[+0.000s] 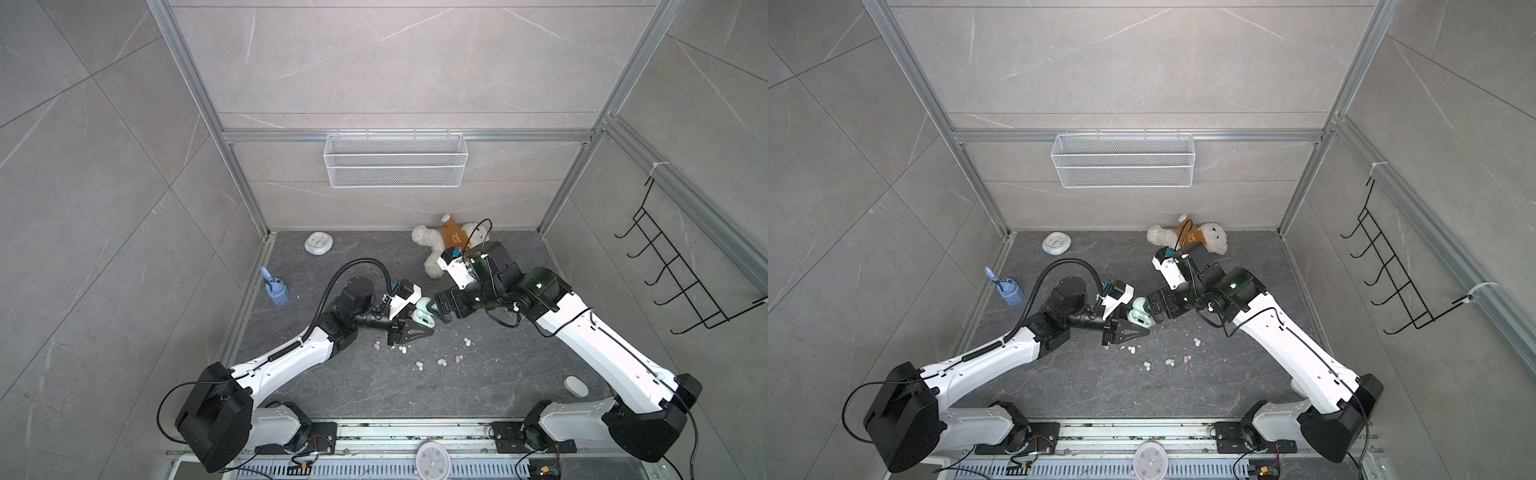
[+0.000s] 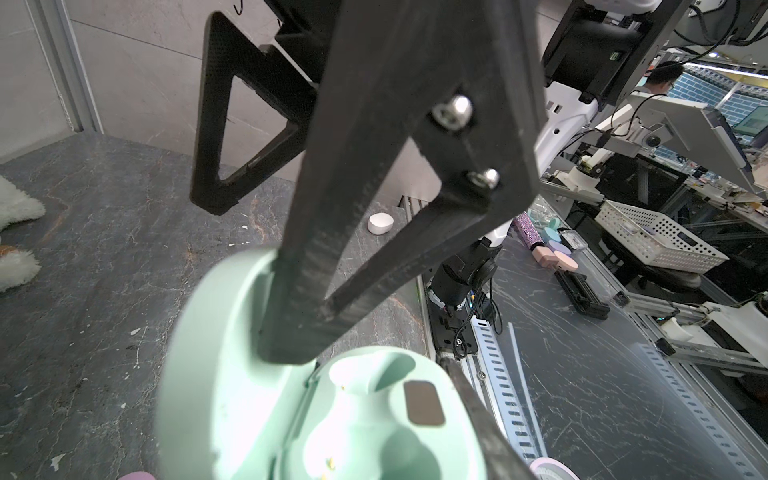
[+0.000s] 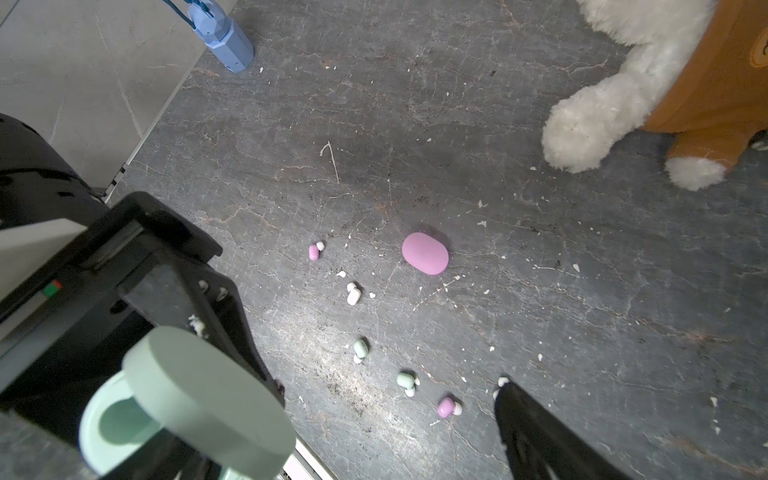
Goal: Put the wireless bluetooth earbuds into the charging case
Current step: 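Pull the right gripper back while the left gripper holds the lid open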
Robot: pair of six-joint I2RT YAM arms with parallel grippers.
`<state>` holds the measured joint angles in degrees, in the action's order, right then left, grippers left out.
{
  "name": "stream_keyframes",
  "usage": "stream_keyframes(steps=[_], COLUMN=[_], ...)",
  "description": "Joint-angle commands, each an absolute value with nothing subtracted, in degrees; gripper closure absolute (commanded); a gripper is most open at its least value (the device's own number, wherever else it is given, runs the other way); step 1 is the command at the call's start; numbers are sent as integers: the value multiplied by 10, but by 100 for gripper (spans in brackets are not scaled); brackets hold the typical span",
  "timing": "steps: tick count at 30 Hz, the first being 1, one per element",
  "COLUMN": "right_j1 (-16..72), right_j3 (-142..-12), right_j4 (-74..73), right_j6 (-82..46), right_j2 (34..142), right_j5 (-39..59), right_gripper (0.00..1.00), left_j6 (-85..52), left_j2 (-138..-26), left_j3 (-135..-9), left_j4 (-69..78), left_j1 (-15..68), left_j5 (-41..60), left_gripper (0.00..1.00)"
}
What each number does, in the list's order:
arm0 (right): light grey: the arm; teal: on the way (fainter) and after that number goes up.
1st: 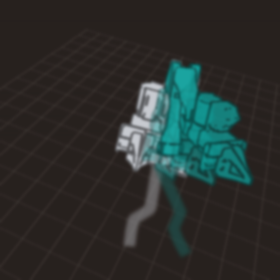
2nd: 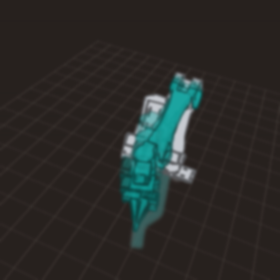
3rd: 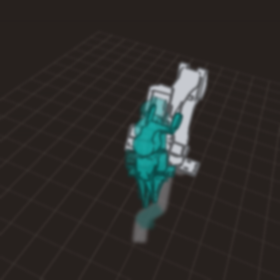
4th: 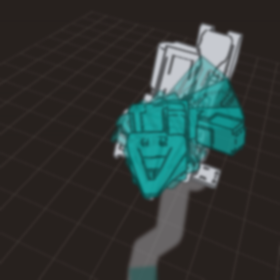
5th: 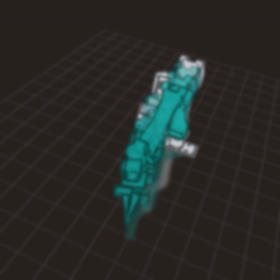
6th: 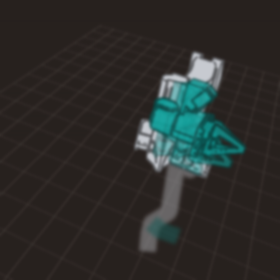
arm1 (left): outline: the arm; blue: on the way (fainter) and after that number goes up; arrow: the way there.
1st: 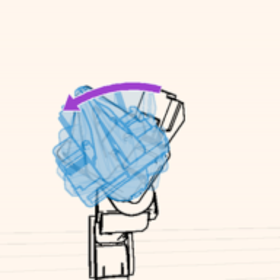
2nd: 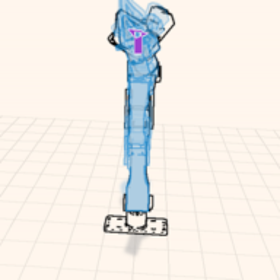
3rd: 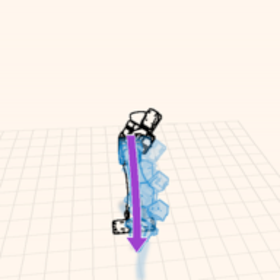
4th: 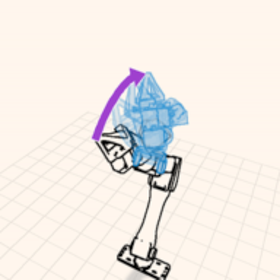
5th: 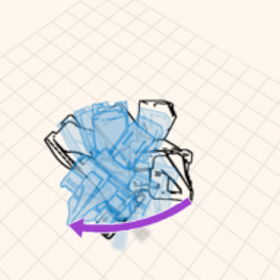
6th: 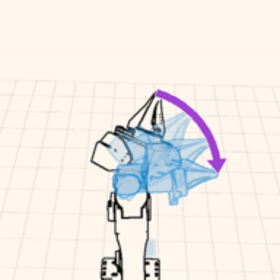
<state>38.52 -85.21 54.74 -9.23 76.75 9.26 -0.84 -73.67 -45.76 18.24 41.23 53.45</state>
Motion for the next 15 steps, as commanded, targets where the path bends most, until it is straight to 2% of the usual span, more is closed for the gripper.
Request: stream_keyframes(steps=[1, 15], right_j1=[379, 378], right_j3=[-873, -849], right_j4=[552, 591], right_j6=[-98, -156], right_j2=[771, 721], right_j5=[103, 223], right_gripper=[1, 0], left_j6=[2, -53], left_j2=[-713, -682], left_j3=[-449, -394], left_j4=[201, 232], left_j1=[418, 403], left_j5=[532, 455], left_gripper=[86, 86])
